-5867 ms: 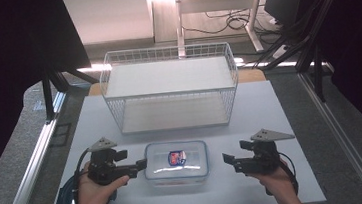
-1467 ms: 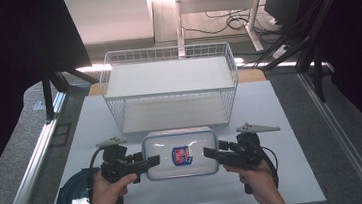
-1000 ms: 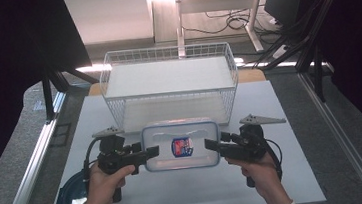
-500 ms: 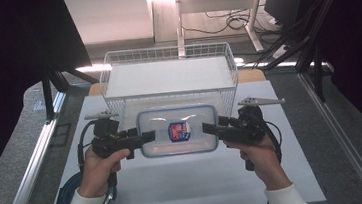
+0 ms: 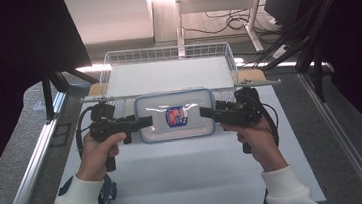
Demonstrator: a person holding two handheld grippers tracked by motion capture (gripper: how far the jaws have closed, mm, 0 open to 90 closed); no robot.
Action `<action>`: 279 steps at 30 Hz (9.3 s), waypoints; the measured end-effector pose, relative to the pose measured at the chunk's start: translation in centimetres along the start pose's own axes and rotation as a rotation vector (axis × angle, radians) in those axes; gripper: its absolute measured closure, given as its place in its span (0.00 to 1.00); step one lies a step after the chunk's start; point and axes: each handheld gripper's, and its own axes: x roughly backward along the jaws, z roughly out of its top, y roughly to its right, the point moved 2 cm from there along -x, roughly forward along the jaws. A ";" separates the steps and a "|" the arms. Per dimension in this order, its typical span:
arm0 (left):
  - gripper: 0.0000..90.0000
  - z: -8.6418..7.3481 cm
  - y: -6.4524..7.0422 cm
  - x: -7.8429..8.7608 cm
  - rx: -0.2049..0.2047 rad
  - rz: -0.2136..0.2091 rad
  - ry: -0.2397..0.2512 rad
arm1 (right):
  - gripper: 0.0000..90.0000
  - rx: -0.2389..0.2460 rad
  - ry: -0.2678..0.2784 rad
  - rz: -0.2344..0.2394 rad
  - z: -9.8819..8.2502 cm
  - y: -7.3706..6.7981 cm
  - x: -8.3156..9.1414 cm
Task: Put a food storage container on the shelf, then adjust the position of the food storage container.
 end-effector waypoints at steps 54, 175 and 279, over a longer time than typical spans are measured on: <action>0.46 12.5 -3.9 -2.8 0.018 0.036 -0.020 | 0.44 -0.064 -0.001 0.019 10.9 5.7 -4.7; 0.30 -12.8 -2.1 3.6 -0.252 0.234 -0.108 | 0.25 0.143 -0.088 -0.097 -13.6 0.9 1.5; 1.00 -17.7 -10.7 3.5 -0.030 0.301 -0.341 | 0.25 0.143 -0.184 -0.116 -14.7 1.5 -0.7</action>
